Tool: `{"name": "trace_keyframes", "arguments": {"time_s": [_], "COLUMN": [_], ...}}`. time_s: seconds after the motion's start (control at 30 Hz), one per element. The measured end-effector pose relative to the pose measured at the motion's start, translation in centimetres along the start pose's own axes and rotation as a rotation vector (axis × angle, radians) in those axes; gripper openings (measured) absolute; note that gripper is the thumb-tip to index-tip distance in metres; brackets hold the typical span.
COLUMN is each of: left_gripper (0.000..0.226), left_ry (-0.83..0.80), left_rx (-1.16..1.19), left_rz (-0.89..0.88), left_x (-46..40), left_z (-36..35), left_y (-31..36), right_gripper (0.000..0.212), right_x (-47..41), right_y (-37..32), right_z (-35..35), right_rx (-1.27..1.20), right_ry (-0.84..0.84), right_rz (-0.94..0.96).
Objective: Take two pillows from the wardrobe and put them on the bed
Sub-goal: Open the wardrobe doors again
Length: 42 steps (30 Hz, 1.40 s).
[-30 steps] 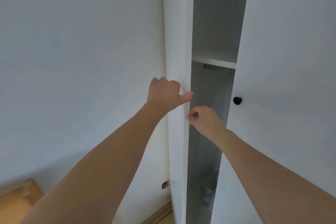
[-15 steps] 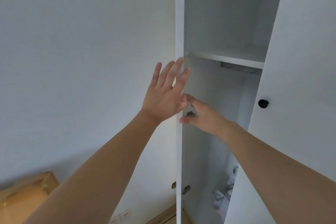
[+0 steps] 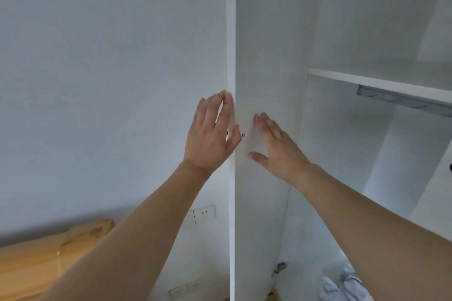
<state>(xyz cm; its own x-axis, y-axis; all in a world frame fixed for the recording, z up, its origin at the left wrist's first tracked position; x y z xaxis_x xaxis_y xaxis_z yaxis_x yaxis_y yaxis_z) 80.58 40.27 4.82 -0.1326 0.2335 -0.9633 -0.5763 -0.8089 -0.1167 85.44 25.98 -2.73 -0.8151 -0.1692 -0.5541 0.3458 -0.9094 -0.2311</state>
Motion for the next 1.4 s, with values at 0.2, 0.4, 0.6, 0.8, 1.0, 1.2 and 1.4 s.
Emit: {"name": "trace_keyframes", "arguments": {"time_s": [0.2, 0.4, 0.6, 0.8, 1.0, 1.2, 1.4], "left_gripper": [0.048, 0.040, 0.035, 0.044, 0.065, 0.063, 0.063], "left_ry": [-0.073, -0.040, 0.014, -0.025, -0.204, -0.360, -0.530], "left_rx": [0.145, 0.188, 0.160, 0.223, 0.297, 0.482, 0.712], "left_rz": [0.288, 0.510, 0.599, 0.695, 0.395, 0.413, 0.314], "left_x": [1.8, 2.1, 2.2, 2.8, 0.1, -1.0, -0.4], "left_z": [-2.2, -5.2, -7.9, -8.9, -10.9, -14.4, -17.8], "left_y": [-6.9, -13.4, -16.7, -16.9, -3.9, 7.6, 19.9], "right_gripper": [0.086, 0.077, 0.072, 0.068, 0.062, 0.065, 0.064], "right_x": [-4.9, -9.3, -12.0, -12.1, -9.2, -2.7, 2.2], "right_y": [-1.5, -1.9, -1.4, -1.3, 2.3, 8.4, 11.0], "right_z": [-3.0, -6.1, -8.1, -6.8, 1.7, 15.4, 24.5], "right_rx": [0.231, 0.330, 0.401, 0.445, 0.611, 0.942, 1.216], "right_ry": [0.053, 0.063, 0.039, 0.011, 0.064, 0.100, 0.155], "right_rz": [0.062, 0.081, 0.114, 0.144, 0.023, -0.170, -0.232]}}
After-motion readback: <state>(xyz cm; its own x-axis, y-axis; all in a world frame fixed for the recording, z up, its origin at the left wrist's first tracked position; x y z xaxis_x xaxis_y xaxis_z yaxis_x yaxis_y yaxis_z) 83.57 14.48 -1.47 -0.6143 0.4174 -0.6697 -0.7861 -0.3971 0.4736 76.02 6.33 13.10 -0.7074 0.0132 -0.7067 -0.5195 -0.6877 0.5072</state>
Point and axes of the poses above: each hand's wrist, its own x-axis away from the middle knuckle, its own z-axis out of the back of the hand, y = z × x, the point moved 10 cm from there along -x, towards the middle knuckle, and after that the axes turned 7 degrees about y, right-handed, at the moved point
